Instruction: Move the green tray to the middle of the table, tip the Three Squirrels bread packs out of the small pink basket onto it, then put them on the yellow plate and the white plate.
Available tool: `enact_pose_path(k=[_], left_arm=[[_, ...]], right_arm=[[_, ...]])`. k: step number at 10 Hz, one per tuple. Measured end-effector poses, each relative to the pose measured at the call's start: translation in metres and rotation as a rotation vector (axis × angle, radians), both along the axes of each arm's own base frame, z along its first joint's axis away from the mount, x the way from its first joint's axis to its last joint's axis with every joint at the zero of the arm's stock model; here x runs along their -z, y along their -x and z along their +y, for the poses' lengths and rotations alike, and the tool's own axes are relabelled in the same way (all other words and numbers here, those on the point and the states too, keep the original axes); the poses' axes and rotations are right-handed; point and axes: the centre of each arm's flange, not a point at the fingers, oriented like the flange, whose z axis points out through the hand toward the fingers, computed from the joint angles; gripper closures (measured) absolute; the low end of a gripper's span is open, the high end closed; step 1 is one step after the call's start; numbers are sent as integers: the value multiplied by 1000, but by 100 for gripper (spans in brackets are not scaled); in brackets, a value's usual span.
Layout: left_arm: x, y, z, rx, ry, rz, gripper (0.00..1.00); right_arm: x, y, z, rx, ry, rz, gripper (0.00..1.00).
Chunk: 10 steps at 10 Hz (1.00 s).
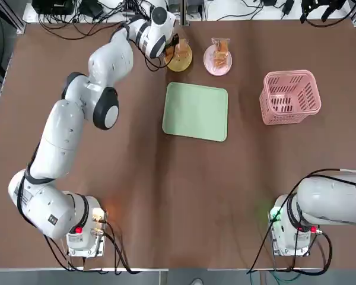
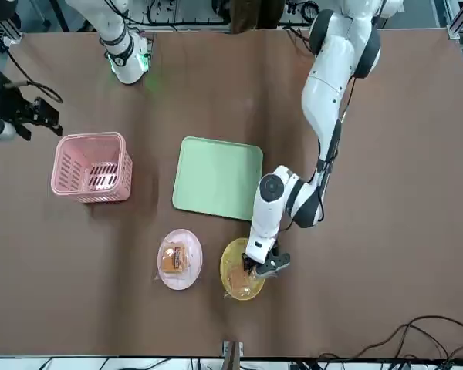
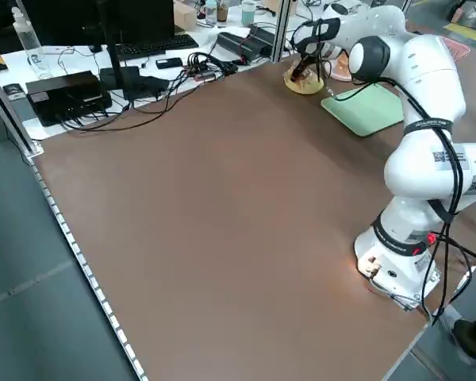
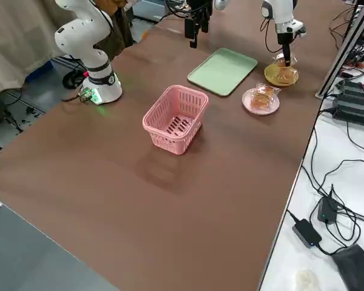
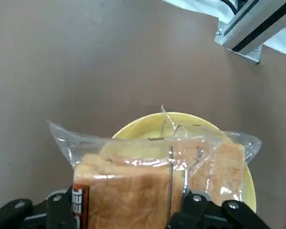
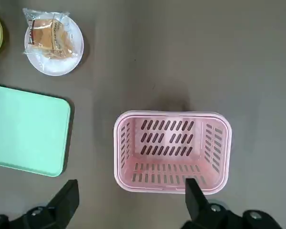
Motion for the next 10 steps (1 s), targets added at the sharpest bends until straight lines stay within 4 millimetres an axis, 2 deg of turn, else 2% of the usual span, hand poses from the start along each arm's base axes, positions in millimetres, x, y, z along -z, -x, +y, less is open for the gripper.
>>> enact_pose_path(k=[7, 10], left_arm=[[0, -2, -6, 1, 86, -54, 22], [3, -2, -5, 2, 93, -63, 17]], right_arm=[[0, 0, 0, -1, 0, 2, 1], [0, 0, 0, -1, 0, 4, 1]])
